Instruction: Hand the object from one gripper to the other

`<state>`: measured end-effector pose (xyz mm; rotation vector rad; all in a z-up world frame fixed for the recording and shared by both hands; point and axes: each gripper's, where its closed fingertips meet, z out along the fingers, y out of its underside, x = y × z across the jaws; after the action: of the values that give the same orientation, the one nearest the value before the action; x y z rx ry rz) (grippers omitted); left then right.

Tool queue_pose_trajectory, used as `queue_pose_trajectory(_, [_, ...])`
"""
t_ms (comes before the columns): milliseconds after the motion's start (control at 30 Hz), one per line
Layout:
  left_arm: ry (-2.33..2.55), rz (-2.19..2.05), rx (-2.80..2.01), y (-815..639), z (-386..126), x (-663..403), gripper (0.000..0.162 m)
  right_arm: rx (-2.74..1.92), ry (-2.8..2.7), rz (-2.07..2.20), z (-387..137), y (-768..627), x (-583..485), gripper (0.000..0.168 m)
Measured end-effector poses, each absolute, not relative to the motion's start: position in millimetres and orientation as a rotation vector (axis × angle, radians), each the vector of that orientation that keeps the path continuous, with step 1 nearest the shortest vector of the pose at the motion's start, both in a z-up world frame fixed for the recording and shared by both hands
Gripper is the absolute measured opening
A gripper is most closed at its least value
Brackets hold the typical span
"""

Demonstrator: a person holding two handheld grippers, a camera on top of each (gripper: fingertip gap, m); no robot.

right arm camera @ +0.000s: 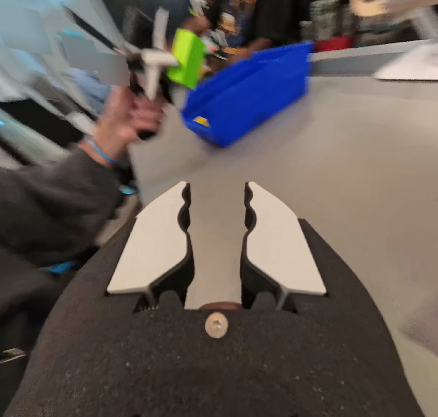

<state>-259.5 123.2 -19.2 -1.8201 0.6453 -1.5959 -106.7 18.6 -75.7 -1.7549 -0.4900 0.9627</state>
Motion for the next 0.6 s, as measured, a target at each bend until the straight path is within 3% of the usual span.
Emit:
queue_pose_trajectory(167, [0.771, -1.852, -1.733, 47, -34, -195, 0.034, -1.598, -0.486, 1.487, -34, 39, -161, 0.053])
queue_pose_trajectory(300, [0.836, -1.852, -1.763, 26, -49, -171, 0.034, -1.559, -0.436, 1.761, -33, 39, -190, 0.058])
queue_pose_trajectory(333, [0.861, -1.849, -1.761, 22, -50, -168, 0.034, -1.545, -0.427, 1.809, -34, 36, -193, 0.053])
queue_pose_trajectory(367, [0.886, -1.836, -1.764, 19, -52, -165, 0.035, -1.546, -0.406, 1.840, -37, 34, -194, 0.036])
queue_pose_trajectory(467, [0.878, -1.711, -1.814, 20, -63, -163, 0.035, -1.579, -0.377, 1.789, -46, 35, -188, 0.035])
queue_pose_trajectory(500, [0.900, -1.666, -1.811, 19, -65, -164, 0.037, -1.587, -0.368, 1.774, -47, 35, -185, 0.035])
queue_pose_trajectory(567, [0.943, -1.561, -1.804, 17, -68, -170, 0.062, -1.586, -0.344, 1.730, -44, 36, -174, 0.035])
queue_pose_trajectory(600, [0.968, -1.513, -1.797, 15, -71, -174, 0.067, -1.589, -0.336, 1.699, -40, 37, -165, 0.035])
